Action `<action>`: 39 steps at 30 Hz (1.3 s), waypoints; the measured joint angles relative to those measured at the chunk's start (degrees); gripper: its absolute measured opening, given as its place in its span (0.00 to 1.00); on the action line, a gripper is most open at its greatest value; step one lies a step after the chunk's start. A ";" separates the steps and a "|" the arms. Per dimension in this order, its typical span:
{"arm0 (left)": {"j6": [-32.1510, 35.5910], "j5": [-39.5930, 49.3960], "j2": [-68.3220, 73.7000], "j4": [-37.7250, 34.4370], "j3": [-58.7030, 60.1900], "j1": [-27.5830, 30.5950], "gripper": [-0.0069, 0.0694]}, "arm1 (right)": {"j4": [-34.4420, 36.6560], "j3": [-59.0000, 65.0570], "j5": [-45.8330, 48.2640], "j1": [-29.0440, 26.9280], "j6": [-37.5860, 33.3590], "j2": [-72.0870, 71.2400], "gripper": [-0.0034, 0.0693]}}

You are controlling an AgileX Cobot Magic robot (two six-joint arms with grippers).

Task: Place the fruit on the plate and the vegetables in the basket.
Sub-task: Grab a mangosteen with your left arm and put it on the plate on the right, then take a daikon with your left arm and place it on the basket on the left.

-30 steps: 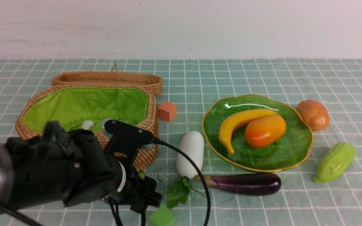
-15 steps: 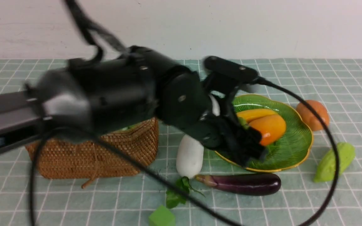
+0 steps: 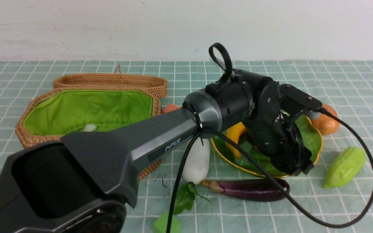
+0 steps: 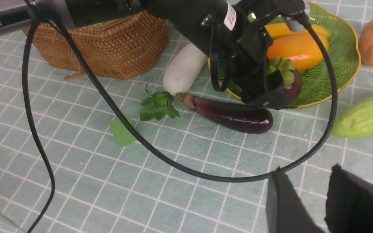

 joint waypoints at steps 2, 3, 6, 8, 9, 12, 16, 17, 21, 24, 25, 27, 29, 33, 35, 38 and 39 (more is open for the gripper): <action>0.00 -0.72 -0.06 0.05 -0.37 0.13 0.93 | -0.25 0.00 0.00 0.00 -0.05 0.00 0.34; 0.00 -0.90 -0.11 -0.13 -0.44 0.26 0.95 | -0.45 0.00 0.00 0.00 -0.38 0.00 0.34; 0.00 0.62 -0.96 -0.38 -0.49 0.76 0.96 | -1.02 0.00 -0.26 0.00 -0.93 0.00 0.34; -0.06 2.41 -1.74 -0.38 -0.49 1.08 0.96 | -1.34 0.00 -0.35 0.00 -1.01 0.00 0.34; -0.35 3.13 -2.38 -0.38 -0.49 1.21 0.95 | -1.62 0.00 -0.35 0.00 -1.00 0.00 0.34; -3.84 7.62 -5.67 -0.09 -0.49 1.88 0.90 | -2.15 0.00 -0.90 0.00 -1.11 0.00 0.34; -15.64 18.15 -12.94 5.48 0.05 2.51 0.69 | -2.15 0.00 -1.80 0.00 -1.17 0.00 0.34; -16.62 18.53 -13.67 6.19 0.34 2.50 0.66 | -2.15 0.00 -1.86 0.00 -1.17 0.00 0.34; -20.72 19.36 -20.55 14.60 5.74 2.50 0.40 | -2.15 0.00 -1.92 0.00 -1.17 0.00 0.34; -21.72 19.03 -21.95 17.17 10.87 2.67 0.38 | -2.15 0.00 -1.99 0.00 -1.17 0.00 0.34; -22.28 18.43 -21.88 17.61 12.84 2.71 0.40 | -2.15 0.00 -2.15 0.00 -1.17 0.00 0.34; -23.07 16.95 -21.29 18.46 16.09 2.71 0.45 | -2.15 0.00 -2.27 0.00 -1.17 0.00 0.34; -23.53 14.16 -19.99 20.39 19.62 2.71 0.56 | -2.15 0.00 -2.25 0.00 -1.17 0.00 0.34; -25.94 10.20 -17.15 23.36 21.14 3.48 0.72 | -2.15 0.00 -1.83 0.00 -1.17 0.00 0.34; -27.41 8.68 -15.83 23.83 21.14 3.86 0.76 | -2.15 0.00 -1.85 0.00 -1.17 0.00 0.34; -29.06 7.18 -12.84 24.91 21.14 4.46 0.79 | -2.15 0.00 -1.85 0.00 -1.17 0.00 0.34; -29.37 6.68 -11.92 25.61 21.14 4.51 0.80 | -2.15 0.00 -1.85 0.00 -1.17 0.00 0.35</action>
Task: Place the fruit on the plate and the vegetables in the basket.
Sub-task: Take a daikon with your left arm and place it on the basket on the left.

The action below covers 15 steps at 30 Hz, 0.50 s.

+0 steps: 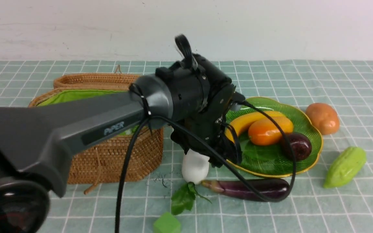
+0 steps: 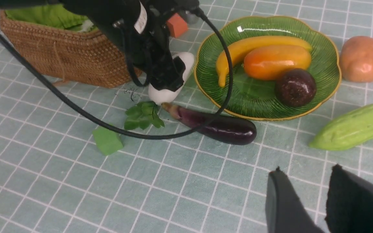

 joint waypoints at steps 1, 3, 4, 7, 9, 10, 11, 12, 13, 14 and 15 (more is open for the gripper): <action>-0.08 -0.39 0.72 0.44 0.00 0.06 0.80 | 0.00 0.00 0.00 0.00 0.00 0.00 0.35; -0.53 -1.28 2.28 1.64 0.00 0.15 0.80 | 0.00 0.00 0.00 0.00 0.00 0.00 0.35; -0.61 -1.35 2.46 1.85 0.00 0.18 0.80 | 0.00 0.00 0.00 0.00 0.00 0.00 0.35; -1.88 -2.02 3.00 2.50 0.00 0.55 0.81 | 0.00 0.00 0.00 0.00 0.00 0.00 0.35; -3.33 -2.25 3.60 3.18 -0.08 0.85 0.81 | 0.05 0.00 0.00 0.00 0.00 0.00 0.36; -3.58 -2.25 3.75 3.25 -0.08 0.94 0.81 | 0.05 0.00 0.00 0.00 0.00 0.00 0.36; -4.10 -2.25 4.04 3.26 -0.08 1.10 0.81 | 0.05 0.00 0.00 0.00 0.00 0.00 0.36; -4.58 -2.04 4.51 3.26 -0.08 1.19 0.81 | 0.00 0.00 0.00 0.00 0.00 0.00 0.36; -4.72 -1.82 4.71 3.26 -0.08 1.29 0.80 | 0.00 0.00 0.00 0.00 0.00 0.00 0.36; -4.78 -1.55 4.91 3.20 -0.08 1.30 0.79 | 0.00 0.00 0.05 0.00 0.00 0.00 0.36; -4.97 -1.47 4.93 3.14 -0.08 1.30 0.78 | 0.00 0.00 0.05 0.00 0.00 0.00 0.36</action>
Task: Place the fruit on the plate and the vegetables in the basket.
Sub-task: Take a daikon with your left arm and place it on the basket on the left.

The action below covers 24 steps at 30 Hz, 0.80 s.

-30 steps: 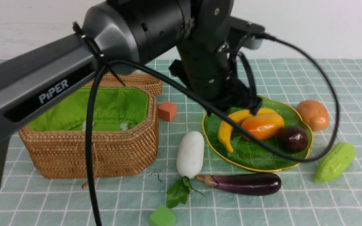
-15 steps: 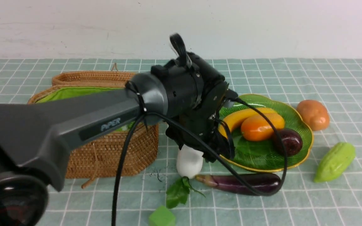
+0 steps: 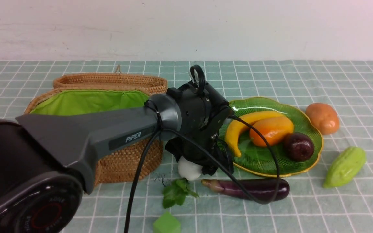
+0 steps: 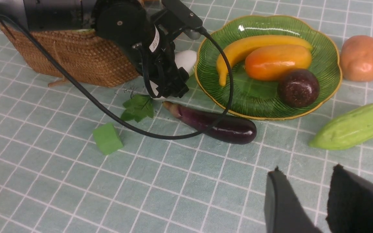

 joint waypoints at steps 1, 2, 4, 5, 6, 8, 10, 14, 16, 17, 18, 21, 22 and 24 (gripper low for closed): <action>0.00 0.17 0.00 0.00 0.00 0.00 0.77 | 0.06 0.00 0.00 0.00 0.00 0.00 0.36; 0.00 0.34 0.00 0.00 0.00 0.00 0.77 | 0.06 0.00 0.00 0.00 0.00 0.00 0.36; 0.00 1.09 0.00 0.00 -0.06 0.00 0.77 | 0.06 0.00 0.00 0.00 0.00 0.00 0.36; 0.00 1.59 0.00 0.00 -0.21 0.00 0.77 | 0.06 0.00 0.00 0.00 0.00 0.00 0.36; 0.00 2.29 0.00 -0.06 -0.41 0.00 0.77 | 0.06 0.00 0.00 0.00 0.00 0.00 0.36; 0.00 4.58 0.00 -0.58 -1.34 0.00 0.77 | 0.06 0.00 0.00 0.00 0.00 0.00 0.36; 0.00 6.60 -0.31 -1.59 -2.58 0.00 0.77 | 0.06 0.00 -0.06 0.00 0.00 0.00 0.36; 0.00 9.22 -2.31 -3.46 -5.80 0.00 0.77 | 0.06 0.00 -0.12 0.00 0.00 0.00 0.36; 0.15 12.24 -5.66 -4.86 -8.63 0.00 0.77 | 0.06 0.00 -0.55 0.00 0.00 0.00 0.36; 0.50 13.61 -7.20 -5.08 -9.30 0.00 0.77 | 0.06 0.00 -1.06 0.00 0.00 0.00 0.36; 1.41 14.94 -8.92 -5.22 -9.85 0.00 0.77 | 0.06 0.00 -1.70 0.00 0.00 0.00 0.36; 6.97 18.02 -14.03 -4.47 -10.03 0.12 0.77 | 0.12 0.00 -3.72 0.00 -0.13 0.00 0.36; 9.81 18.33 -15.46 -3.99 -10.03 0.36 0.77 | 0.25 0.00 -4.46 0.00 -0.13 0.00 0.36; 15.70 18.71 -19.22 -2.81 -9.63 1.57 0.77 | 0.89 0.00 -6.42 0.00 -0.35 0.00 0.36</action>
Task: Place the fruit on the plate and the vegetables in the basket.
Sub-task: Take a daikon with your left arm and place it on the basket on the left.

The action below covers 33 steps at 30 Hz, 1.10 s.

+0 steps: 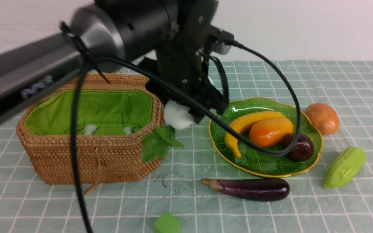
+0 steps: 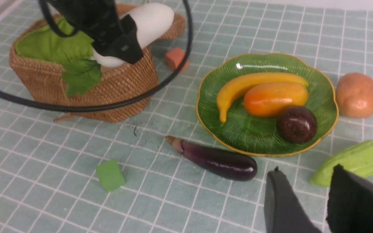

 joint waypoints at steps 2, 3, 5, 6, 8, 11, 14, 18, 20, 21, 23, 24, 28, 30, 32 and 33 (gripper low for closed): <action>6.55 0.00 -4.80 0.64 1.69 2.83 0.77 | 0.70 0.00 -1.37 0.00 -1.17 0.00 0.36; 7.23 0.00 -4.80 0.71 1.90 3.15 0.77 | 0.85 0.00 -1.46 0.00 -1.46 0.00 0.36; 17.76 0.00 -9.57 0.56 5.05 8.20 0.77 | 2.53 0.00 -1.80 0.00 -3.84 0.20 0.36; 19.66 0.00 -9.84 0.50 5.54 9.08 0.77 | 2.70 0.00 -1.80 0.00 -4.26 0.19 0.36; 28.95 0.00 -11.57 -0.70 7.66 13.19 0.77 | 4.29 0.00 -1.80 0.00 -5.90 0.26 0.36; 45.77 -0.05 -11.54 -4.17 11.42 19.57 0.77 | 6.53 0.00 -1.80 0.00 -8.03 0.42 0.36; 55.12 -3.87 -9.42 -6.68 14.52 23.44 0.77 | 8.16 0.00 -1.85 0.00 -9.01 0.56 0.36; 57.65 -9.31 -5.55 -6.40 15.49 24.62 0.77 | 9.49 0.00 -1.85 0.00 -9.80 0.56 0.36; 57.41 -10.58 -4.51 -6.59 15.63 24.56 0.77 | 9.49 0.00 -1.80 0.00 -9.81 0.56 0.36; 57.32 -10.58 -4.51 -6.65 15.63 24.56 0.77 | 9.49 0.00 -1.80 0.00 -9.81 0.56 0.36; 55.31 -11.88 -4.31 -7.65 15.63 24.56 0.77 | 9.69 0.00 -1.41 0.00 -9.88 0.62 0.36; 54.24 -12.23 -4.31 -7.78 15.63 24.56 0.79 | 9.71 0.00 -1.15 0.00 -9.93 0.68 0.36; 50.61 -12.25 -4.77 -7.71 15.63 24.56 0.92 | 9.88 0.00 0.46 0.00 -9.93 2.18 0.37; 47.90 -12.14 -5.57 -8.29 15.63 24.56 0.96 | 9.81 -0.12 0.84 0.00 -9.93 3.35 0.37; 44.78 -12.09 -7.21 -10.13 15.63 24.56 0.96 | 9.70 -0.76 0.98 0.00 -9.93 4.68 0.37; 43.08 -12.19 -8.36 -11.39 15.67 24.56 0.94 | 9.70 -1.34 1.03 0.00 -9.93 5.48 0.37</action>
